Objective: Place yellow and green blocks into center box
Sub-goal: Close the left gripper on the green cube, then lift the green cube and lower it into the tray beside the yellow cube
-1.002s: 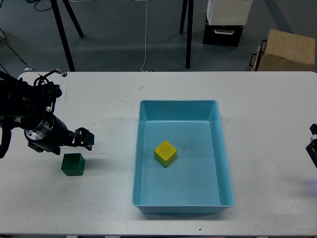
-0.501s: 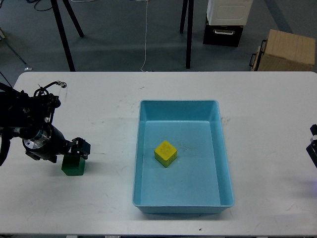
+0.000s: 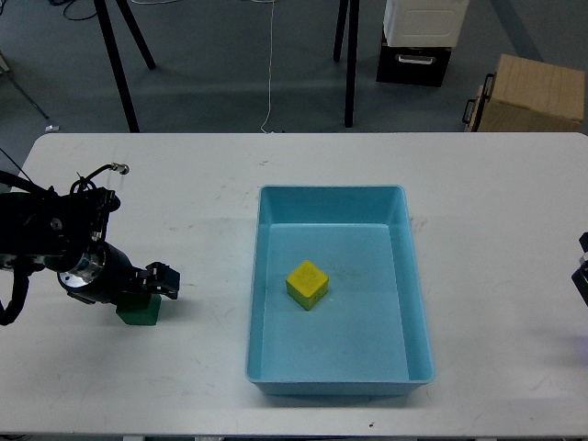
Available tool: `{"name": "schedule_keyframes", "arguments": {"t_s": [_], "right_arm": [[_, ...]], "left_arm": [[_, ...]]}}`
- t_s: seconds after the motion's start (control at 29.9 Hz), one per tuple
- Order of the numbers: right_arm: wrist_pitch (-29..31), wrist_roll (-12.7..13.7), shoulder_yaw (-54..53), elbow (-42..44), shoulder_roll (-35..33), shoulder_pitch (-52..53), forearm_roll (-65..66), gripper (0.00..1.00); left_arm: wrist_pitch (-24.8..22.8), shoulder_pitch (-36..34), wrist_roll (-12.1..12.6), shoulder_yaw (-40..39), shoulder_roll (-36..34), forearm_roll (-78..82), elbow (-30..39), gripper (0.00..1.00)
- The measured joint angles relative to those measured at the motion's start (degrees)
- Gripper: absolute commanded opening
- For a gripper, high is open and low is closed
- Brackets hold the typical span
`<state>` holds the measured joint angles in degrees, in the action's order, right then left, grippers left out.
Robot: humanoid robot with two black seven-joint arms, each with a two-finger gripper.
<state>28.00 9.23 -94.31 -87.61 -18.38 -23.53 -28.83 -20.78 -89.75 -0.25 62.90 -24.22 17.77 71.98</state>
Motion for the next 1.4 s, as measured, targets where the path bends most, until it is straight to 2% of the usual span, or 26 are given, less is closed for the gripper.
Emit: {"name": "schedule_keyframes", "arguments": {"t_s": [0.03,0.07,0.1,0.33,0.53,0.7,0.8,1.04,1.2,1.4], "right_arm": [[0.0,0.0,0.0,0.0,0.0,-0.1,0.0,1.0],[0.0,0.0,0.0,0.0,0.0,-0.2,0.0,1.0],[0.0,0.0,0.0,0.0,0.0,-0.3,0.0,1.0],[0.0,0.0,-0.2,-0.1,-0.1,-0.5,0.0,1.0],[0.0,0.0,-0.2,-0.4,-0.2,-0.5,0.0,1.0],[0.0,0.0,-0.2,-0.4,-0.5,-0.5,0.0,1.0],[0.0,0.0,-0.3,-0.2,-0.5,-0.6,0.0,1.0],[0.0,0.0,-0.3,0.0,-0.5,-0.8,0.1,1.0],[0.0,0.0,-0.3,0.2,-0.5,-1.1,0.1,1.0],[0.0,0.0,-0.2,0.5,-0.5,-1.5,0.2,1.0]], "left_arm": [[0.0,0.0,-0.1,0.1,0.0,1.5,0.1,0.24],[0.0,-0.1,-0.1,0.1,-0.1,2.9,0.2,0.09],[0.0,-0.1,-0.2,0.2,-0.3,4.3,0.3,0.0],[0.2,-2.9,-0.5,0.0,-2.7,7.6,1.6,0.0],[-1.7,-17.1,-0.5,-1.9,-2.2,8.5,4.7,0.0],[-6.1,-27.9,-0.7,-5.6,3.2,8.0,8.9,0.0],[-6.8,-30.8,-1.5,-6.4,8.9,7.7,9.9,0.0],[-7.2,-30.6,-4.4,-7.1,23.1,5.6,8.4,0.0],[-7.2,-26.2,-5.2,-7.0,24.2,5.5,3.2,0.05],[-7.2,-22.0,-5.2,-7.1,24.2,5.5,-2.8,0.2]]}}
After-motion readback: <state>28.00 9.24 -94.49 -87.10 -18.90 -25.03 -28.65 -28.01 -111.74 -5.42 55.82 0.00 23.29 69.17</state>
